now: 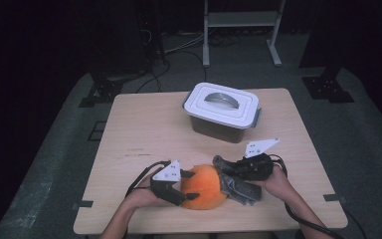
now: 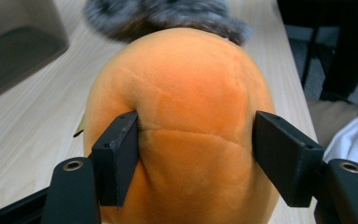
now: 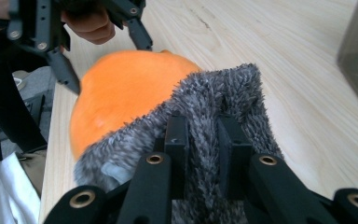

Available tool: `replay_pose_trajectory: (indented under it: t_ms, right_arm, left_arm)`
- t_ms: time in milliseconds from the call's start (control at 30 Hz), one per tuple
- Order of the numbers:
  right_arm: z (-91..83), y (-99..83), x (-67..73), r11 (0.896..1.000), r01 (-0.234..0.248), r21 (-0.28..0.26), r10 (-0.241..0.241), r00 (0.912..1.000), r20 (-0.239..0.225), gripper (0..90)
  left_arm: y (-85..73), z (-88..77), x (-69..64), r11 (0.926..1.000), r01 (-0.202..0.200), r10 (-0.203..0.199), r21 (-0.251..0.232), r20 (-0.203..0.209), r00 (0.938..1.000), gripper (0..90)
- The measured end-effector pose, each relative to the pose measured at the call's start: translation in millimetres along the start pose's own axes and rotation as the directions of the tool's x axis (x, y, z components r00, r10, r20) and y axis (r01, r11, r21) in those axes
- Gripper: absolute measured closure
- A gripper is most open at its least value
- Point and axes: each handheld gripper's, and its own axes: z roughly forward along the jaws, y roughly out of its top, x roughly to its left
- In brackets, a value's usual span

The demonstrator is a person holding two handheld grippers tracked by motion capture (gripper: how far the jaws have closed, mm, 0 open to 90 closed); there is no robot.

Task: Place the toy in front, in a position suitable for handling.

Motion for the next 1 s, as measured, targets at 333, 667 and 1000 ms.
replay_pose_trajectory:
  t_ms: [333,667,1000]
  right_arm:
    - [-3.1,-7.8,-2.9,0.999,-0.019,0.048,0.019,0.9998,-0.003,75.8]
    - [7.8,32.4,5.6,0.998,0.062,0.023,-0.061,0.9974,-0.039,75.7]
    - [18.3,29.6,-5.7,0.997,-0.008,0.079,0.013,0.9983,-0.057,75.7]
  left_arm:
    - [4.3,0.6,-4.1,0.9984,-0.057,0.057,0.007,0.011,0.9983,34.5]
    - [10.0,3.5,-10.8,0.9914,-0.130,0.130,0.017,0.011,0.9915,34.5]
    - [10.0,4.5,-9.0,0.9942,-0.103,0.103,0.032,-0.002,0.9947,36.0]
